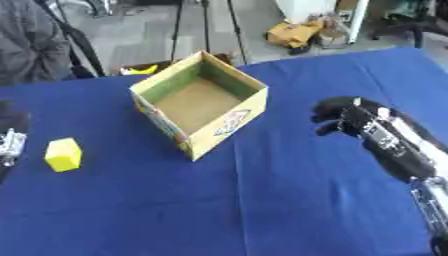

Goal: Pick up objects on the table and place them in the box.

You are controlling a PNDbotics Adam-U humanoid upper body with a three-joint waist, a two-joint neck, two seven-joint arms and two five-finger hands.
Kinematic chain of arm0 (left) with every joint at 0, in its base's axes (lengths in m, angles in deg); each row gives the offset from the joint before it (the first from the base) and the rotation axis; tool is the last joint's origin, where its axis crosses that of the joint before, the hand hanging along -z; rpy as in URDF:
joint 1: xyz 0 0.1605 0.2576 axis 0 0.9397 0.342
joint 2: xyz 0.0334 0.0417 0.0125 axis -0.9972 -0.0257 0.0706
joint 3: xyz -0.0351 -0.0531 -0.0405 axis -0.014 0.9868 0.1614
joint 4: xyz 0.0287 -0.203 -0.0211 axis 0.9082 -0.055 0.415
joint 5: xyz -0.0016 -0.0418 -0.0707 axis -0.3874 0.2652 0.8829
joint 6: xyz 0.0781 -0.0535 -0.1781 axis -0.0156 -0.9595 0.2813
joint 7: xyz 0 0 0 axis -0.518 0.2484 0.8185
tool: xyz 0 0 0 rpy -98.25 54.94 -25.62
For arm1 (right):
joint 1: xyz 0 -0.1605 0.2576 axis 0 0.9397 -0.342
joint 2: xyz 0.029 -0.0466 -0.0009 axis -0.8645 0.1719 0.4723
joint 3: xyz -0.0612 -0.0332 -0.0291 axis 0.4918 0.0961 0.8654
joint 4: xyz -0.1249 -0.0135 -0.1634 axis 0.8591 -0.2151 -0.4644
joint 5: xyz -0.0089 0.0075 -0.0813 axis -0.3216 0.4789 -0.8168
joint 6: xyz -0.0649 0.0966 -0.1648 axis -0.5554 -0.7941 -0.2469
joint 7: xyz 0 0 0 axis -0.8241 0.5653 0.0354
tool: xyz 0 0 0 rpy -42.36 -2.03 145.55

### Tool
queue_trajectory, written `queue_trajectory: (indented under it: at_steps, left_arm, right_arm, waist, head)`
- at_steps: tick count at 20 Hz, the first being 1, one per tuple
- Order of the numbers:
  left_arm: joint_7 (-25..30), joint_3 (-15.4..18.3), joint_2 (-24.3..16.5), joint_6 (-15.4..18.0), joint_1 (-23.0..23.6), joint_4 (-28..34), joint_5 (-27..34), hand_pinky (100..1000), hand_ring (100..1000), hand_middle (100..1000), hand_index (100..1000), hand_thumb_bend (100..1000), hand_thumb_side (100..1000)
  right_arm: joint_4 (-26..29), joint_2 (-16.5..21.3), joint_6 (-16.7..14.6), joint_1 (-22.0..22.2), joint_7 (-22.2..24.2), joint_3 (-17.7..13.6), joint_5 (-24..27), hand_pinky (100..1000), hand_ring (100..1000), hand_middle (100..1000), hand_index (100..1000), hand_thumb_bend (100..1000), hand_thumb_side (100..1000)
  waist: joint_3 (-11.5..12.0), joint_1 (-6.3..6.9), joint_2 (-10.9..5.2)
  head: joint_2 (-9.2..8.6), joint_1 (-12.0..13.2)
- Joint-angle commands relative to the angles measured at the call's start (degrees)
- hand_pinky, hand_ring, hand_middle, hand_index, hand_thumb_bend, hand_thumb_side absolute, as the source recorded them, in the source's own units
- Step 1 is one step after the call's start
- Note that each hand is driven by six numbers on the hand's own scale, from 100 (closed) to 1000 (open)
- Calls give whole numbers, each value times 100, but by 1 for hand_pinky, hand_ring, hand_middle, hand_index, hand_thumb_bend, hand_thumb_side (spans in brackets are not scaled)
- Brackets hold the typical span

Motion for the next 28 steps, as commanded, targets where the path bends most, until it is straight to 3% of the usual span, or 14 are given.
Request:
queue_trajectory:
  at_steps: [1,5,8,14,18,21,26,28]
  left_arm:
    - [1046,107,-740,-490,-338,66,-653,672,610,658,842,451,411]
    - [2591,115,-1419,-888,-910,-209,-1543,699,654,696,860,341,359]
    - [3625,10,-1767,-840,-1392,-677,-2073,716,685,720,872,487,371]
    - [5042,-222,-1885,-164,-2234,-1819,-2824,748,737,757,892,713,410]
    - [5374,-263,-1651,183,-2652,-2565,-3369,757,745,763,894,814,430]
    - [5360,-302,-1485,421,-2878,-3052,-3703,764,755,770,896,836,427]
    - [5233,-327,-1247,757,-3045,-3627,-4035,776,770,779,902,959,466]
    - [5174,-326,-1176,856,-3070,-3793,-4108,777,772,780,901,956,459]
  right_arm:
    - [51,125,-3,-25,19,-25,8,707,788,761,828,100,779]
    - [41,135,0,-13,43,-8,9,708,788,761,828,100,782]
    - [35,152,-5,-6,57,5,8,707,788,761,828,100,780]
    - [24,183,-12,-3,91,39,13,707,788,761,828,100,781]
    - [22,198,-19,-4,114,58,17,707,788,761,828,100,781]
    - [25,213,-24,-17,125,71,23,707,788,761,828,100,780]
    - [29,231,-28,-43,145,89,25,707,788,761,828,100,782]
    - [29,232,-27,-51,152,93,25,707,788,761,828,100,782]
  waist:
    - [-11,-1,-95]
    - [-40,10,-128]
    - [-70,17,-146]
    - [-108,35,-177]
    - [-124,42,-188]
    - [-142,50,-184]
    - [-185,69,-164]
    - [-199,75,-158]
  head:
    - [-62,-19]
    - [-87,-36]
    - [-86,-36]
    - [-69,-44]
    - [-73,-63]
    - [-86,-55]
    - [-109,-37]
    - [-116,-37]
